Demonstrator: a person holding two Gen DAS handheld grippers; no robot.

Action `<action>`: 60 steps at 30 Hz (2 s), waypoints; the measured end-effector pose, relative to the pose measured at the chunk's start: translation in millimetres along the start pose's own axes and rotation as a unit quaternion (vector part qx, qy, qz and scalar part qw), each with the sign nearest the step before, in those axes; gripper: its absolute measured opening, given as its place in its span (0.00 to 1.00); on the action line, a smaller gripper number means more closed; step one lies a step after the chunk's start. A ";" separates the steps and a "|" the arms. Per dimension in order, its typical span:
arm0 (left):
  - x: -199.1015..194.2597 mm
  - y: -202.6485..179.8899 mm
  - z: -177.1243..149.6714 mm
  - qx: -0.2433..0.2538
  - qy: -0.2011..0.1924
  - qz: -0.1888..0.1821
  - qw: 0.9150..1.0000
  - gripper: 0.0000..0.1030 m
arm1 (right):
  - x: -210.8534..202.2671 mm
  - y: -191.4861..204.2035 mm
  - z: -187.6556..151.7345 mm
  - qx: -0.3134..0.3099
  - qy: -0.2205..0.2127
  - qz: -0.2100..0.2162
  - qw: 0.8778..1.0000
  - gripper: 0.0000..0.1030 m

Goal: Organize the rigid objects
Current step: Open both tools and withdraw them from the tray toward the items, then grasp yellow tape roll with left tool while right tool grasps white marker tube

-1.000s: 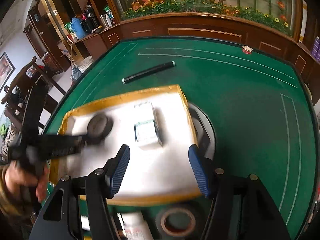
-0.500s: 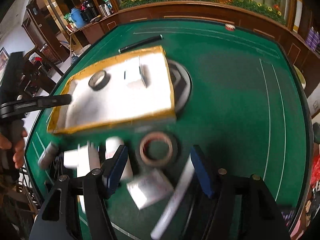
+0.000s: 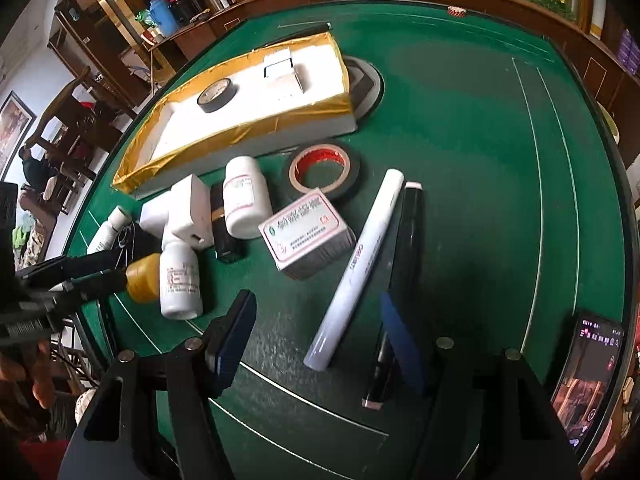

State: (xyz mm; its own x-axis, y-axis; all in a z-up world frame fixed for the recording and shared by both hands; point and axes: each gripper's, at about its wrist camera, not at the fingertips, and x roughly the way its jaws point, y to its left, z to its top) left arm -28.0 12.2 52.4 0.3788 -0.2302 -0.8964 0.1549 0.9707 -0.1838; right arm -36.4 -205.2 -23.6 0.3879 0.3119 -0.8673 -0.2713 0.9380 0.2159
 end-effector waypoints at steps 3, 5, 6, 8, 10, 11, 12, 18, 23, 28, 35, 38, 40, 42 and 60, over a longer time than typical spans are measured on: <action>5.8 -9.9 0.1 0.027 0.003 0.012 1.000 0.67 | 0.4 -1.7 -1.2 0.003 0.007 0.006 1.000 0.61; 11.5 -16.5 1.7 0.050 0.004 0.029 0.998 0.67 | 2.7 -4.7 -2.2 0.010 0.015 0.012 1.000 0.53; 13.5 -19.2 2.3 0.059 0.003 0.032 0.998 0.66 | 4.2 -5.5 -2.8 0.013 0.019 0.013 1.000 0.49; 17.0 -25.6 2.7 0.079 0.004 0.036 0.996 0.58 | 8.2 -11.0 -3.7 0.022 0.029 0.017 0.999 0.41; 21.3 -30.8 3.8 0.094 0.006 0.043 0.995 0.52 | 11.1 -14.4 -2.8 0.030 0.033 0.020 0.999 0.40; 23.1 -32.1 4.2 0.096 0.009 0.044 0.994 0.45 | 13.0 -16.1 -1.1 0.036 0.034 0.021 0.999 0.39; 23.7 -32.5 5.1 0.094 0.009 0.038 0.995 0.45 | 14.0 -16.7 0.1 0.038 0.034 0.022 0.998 0.39; 22.7 -34.4 -0.4 0.061 0.020 0.005 0.998 0.45 | 25.9 -13.7 9.4 0.035 0.039 0.028 0.998 0.33; 19.5 -25.8 -9.0 0.017 0.023 -0.018 0.999 0.45 | 25.9 -21.4 7.9 0.033 0.038 0.027 0.998 0.17; 18.7 -24.3 -11.2 -0.002 0.025 -0.016 1.000 0.45 | 20.2 -30.4 -3.4 0.041 0.043 0.040 0.997 0.15; 18.8 -20.1 -9.7 -0.034 0.029 -0.015 0.999 0.46 | 15.9 -27.4 -9.4 0.034 0.056 0.025 0.998 0.15; 18.5 -18.2 -10.9 -0.043 0.031 -0.010 0.999 0.49 | 18.7 -23.4 -4.0 0.030 0.058 0.016 0.998 0.15; 18.3 -17.8 -11.6 -0.046 0.033 -0.007 0.998 0.49 | 21.8 -19.3 0.3 0.025 0.057 0.010 0.998 0.15; 17.2 -17.8 -14.1 -0.048 0.034 -0.003 0.998 0.49 | 23.7 -16.0 3.2 0.017 0.056 0.004 0.998 0.16; 3.9 -11.4 -16.5 -0.079 0.015 -0.060 0.995 0.37 | 12.4 -14.8 1.1 0.005 0.031 -0.003 0.999 0.15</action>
State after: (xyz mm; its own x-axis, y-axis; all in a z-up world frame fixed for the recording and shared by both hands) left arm -43.3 1.4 44.3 0.3382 -0.3450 -0.8755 0.0510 0.9357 -0.3490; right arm -26.6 -215.1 -37.1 0.3339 0.2963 -0.8948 -0.2605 0.9413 0.2146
